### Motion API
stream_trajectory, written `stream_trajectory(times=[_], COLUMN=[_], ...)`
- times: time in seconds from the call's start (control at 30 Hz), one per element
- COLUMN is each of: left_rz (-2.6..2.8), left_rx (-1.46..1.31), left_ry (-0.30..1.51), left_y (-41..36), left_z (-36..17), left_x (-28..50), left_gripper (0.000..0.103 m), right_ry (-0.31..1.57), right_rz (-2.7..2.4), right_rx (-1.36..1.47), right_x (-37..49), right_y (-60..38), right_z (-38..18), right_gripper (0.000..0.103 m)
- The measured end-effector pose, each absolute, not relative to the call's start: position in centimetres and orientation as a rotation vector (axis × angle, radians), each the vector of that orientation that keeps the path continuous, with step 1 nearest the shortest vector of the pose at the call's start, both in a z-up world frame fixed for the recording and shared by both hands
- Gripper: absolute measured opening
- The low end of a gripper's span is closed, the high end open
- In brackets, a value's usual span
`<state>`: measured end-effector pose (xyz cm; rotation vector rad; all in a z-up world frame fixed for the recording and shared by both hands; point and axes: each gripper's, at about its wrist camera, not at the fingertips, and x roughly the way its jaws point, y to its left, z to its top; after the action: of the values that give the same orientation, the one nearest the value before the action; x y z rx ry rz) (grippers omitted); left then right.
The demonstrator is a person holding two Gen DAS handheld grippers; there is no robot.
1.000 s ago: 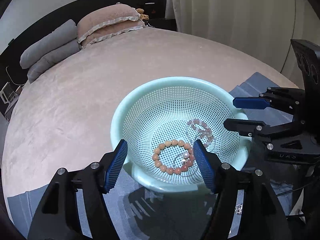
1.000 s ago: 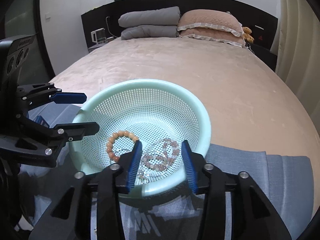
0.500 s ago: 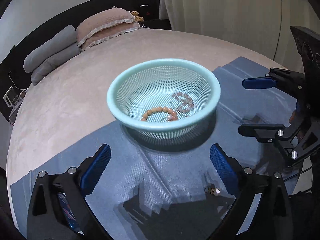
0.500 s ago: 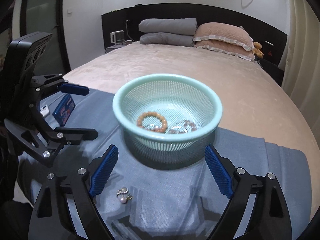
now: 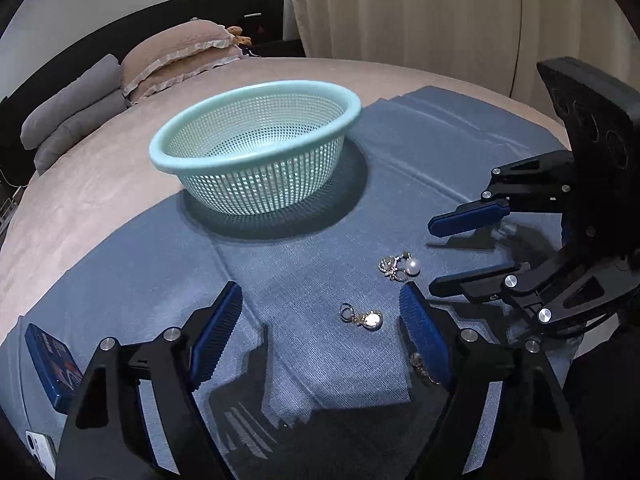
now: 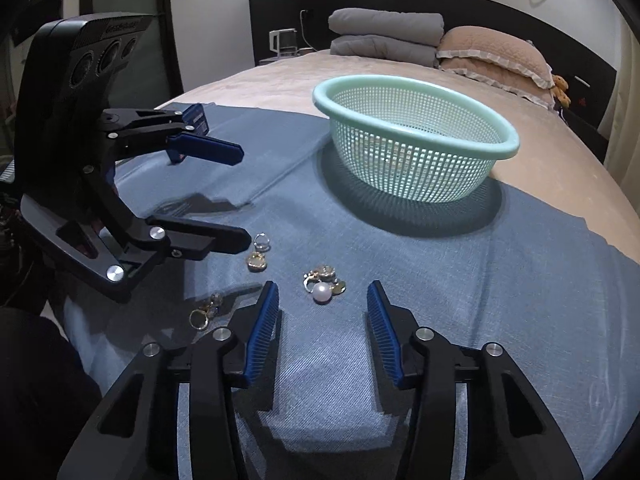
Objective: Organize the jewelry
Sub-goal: 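Grasp the pearl earring with the right tool while the left tool reaches the charm earring, then carry the pearl earring into the green basket and open the right tool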
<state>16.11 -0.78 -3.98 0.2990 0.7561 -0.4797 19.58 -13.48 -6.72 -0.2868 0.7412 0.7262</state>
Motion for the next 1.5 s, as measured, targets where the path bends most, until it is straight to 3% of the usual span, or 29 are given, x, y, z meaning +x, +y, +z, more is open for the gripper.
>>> stream_trajectory(times=[0.23, 0.3, 0.33, 0.37, 0.43, 0.47, 0.63, 1.0, 1.17, 1.5], left_rz=[-0.519, -0.532, -0.532, -0.529, -0.534, -0.548, -0.561, -0.575, -0.570, -0.499], left_rx=[0.321, 0.315, 0.317, 0.320, 0.309, 0.297, 0.271, 0.219, 0.251, 0.383], left_ry=[0.747, 0.753, 0.760, 0.779, 0.793, 0.800, 0.820, 0.833, 0.799, 0.665], left_y=[-1.6, -1.7, -1.8, -1.8, -1.8, -1.7, -1.7, -1.0, -0.9, -0.7], left_z=[-5.5, -5.9, -6.1, -6.5, -6.8, -6.7, -6.7, -6.1, -3.4, 5.5], left_x=[16.1, 16.4, 16.5, 16.6, 16.6, 16.7, 16.6, 14.7, 14.5, 18.0], left_gripper=[0.080, 0.070, 0.057, 0.049, 0.045, 0.037, 0.018, 0.016, 0.016, 0.016], right_ry=[0.759, 0.744, 0.731, 0.727, 0.733, 0.735, 0.736, 0.718, 0.691, 0.438], right_rz=[0.727, 0.717, 0.706, 0.699, 0.698, 0.699, 0.696, 0.665, 0.656, 0.650], right_rx=[-0.259, -0.256, -0.270, -0.283, -0.287, -0.276, -0.236, -0.210, -0.219, -0.218], right_x=[20.2, 20.2, 20.2, 20.0, 20.2, 20.3, 20.2, 17.9, 17.4, 19.0], right_y=[-13.2, -13.0, -12.8, -12.7, -12.6, -12.7, -13.4, -15.9, -16.4, -16.2], right_z=[-7.8, -7.9, -7.9, -8.1, -8.2, -8.1, -7.7, -5.5, -3.6, 7.3], right_gripper=[0.031, 0.027, 0.015, 0.011, 0.011, 0.011, 0.011, 0.011, 0.011, 0.011])
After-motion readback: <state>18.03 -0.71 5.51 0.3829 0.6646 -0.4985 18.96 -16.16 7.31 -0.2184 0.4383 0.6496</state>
